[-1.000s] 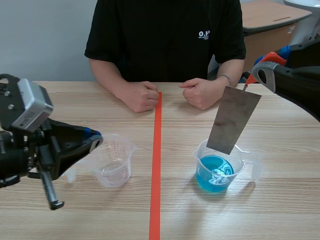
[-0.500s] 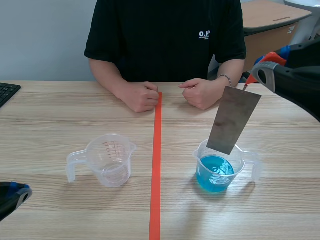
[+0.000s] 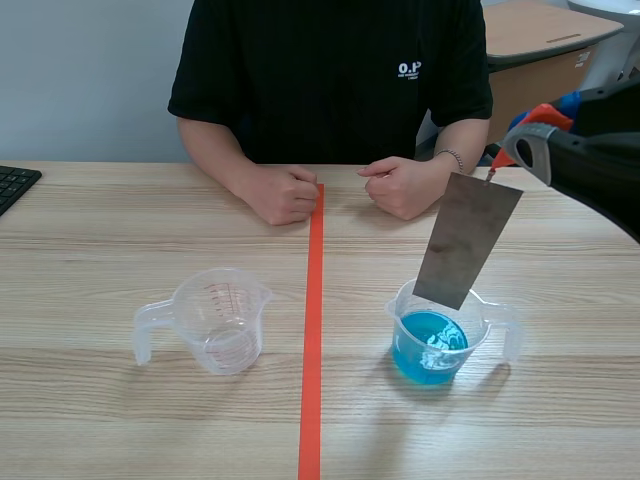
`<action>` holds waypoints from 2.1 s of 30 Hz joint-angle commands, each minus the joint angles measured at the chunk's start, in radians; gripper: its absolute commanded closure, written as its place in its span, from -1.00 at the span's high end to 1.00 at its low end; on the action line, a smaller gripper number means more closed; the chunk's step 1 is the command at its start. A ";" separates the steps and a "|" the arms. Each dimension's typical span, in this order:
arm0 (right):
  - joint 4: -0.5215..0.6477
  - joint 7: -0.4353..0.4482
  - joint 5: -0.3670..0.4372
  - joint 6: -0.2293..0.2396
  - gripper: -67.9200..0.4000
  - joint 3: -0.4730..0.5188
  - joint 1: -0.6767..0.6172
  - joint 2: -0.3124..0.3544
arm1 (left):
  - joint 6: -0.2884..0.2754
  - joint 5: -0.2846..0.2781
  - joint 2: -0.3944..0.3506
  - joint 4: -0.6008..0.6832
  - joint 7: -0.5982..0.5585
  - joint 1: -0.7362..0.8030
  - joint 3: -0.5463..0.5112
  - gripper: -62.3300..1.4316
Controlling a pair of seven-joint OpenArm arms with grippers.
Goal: Do the redox reaction experiment.
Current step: 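Point at the plate with the left hand, then lower the plate into the blue solution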
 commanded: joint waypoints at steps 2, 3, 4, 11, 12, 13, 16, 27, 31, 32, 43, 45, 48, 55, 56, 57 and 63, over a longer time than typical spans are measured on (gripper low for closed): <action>0.018 0.018 0.003 -0.004 -0.94 0.004 0.011 0.013 | 0.011 0.007 0.046 0.006 0.005 0.018 0.001 -0.83; 0.018 0.018 -0.003 -0.004 -0.94 0.004 0.011 0.013 | 0.017 0.008 0.062 0.006 0.008 0.024 0.001 -0.83; 0.018 0.018 -0.008 -0.004 -0.94 0.004 0.011 0.013 | 0.024 0.008 0.075 0.006 0.007 0.031 0.001 -0.83; 0.013 0.019 -0.012 -0.003 -0.94 0.003 0.011 0.013 | 0.033 0.011 0.122 0.006 0.034 0.040 0.001 -0.83; 0.011 0.019 -0.012 -0.003 -0.94 0.003 0.011 0.013 | 0.033 0.011 0.124 0.006 0.033 0.042 0.001 -0.83; 0.008 0.019 -0.013 -0.003 -0.94 0.003 0.011 0.013 | 0.033 0.011 0.124 0.006 0.033 0.042 0.001 -0.83; -0.005 0.035 -0.024 0.000 -0.94 0.000 0.012 0.013 | 0.033 0.010 0.123 0.006 0.031 0.041 0.001 -0.83; -0.066 0.126 -0.097 0.004 -0.94 -0.027 0.019 0.013 | 0.033 0.010 0.124 0.006 0.060 0.030 0.001 -0.83; -0.104 0.138 -0.121 0.004 -0.94 -0.078 0.050 0.010 | 0.032 0.010 0.125 0.006 0.060 0.030 0.001 -0.83; -0.116 0.141 -0.123 0.004 -0.94 -0.091 0.063 0.010 | 0.032 0.010 0.126 0.006 0.060 0.030 0.001 -0.83; -0.233 0.166 -0.184 0.004 -0.94 -0.233 0.171 0.007 | 0.032 0.006 0.126 0.006 0.060 0.030 0.001 -0.83; -0.260 0.169 -0.208 0.004 -0.94 -0.252 0.192 -0.009 | 0.032 0.006 0.126 0.006 0.060 0.030 0.001 -0.83; -0.303 0.172 -0.253 0.008 -0.94 -0.272 0.214 -0.039 | 0.032 0.006 0.126 0.006 0.060 0.030 0.002 -0.83; -0.376 0.216 -0.330 0.030 -0.94 -0.297 0.242 -0.073 | 0.032 0.006 0.129 0.006 0.060 0.030 0.002 -0.83; -0.381 0.221 -0.331 0.030 -0.94 -0.297 0.244 -0.074 | 0.032 0.006 0.132 0.006 0.061 0.030 0.003 -0.83; -0.388 0.227 -0.334 0.031 -0.94 -0.298 0.245 -0.073 | 0.032 0.006 0.132 0.006 0.062 0.030 0.003 -0.83; -0.415 0.262 -0.366 0.031 -0.94 -0.298 0.247 -0.073 | 0.032 0.006 0.132 0.006 0.064 0.030 0.003 -0.83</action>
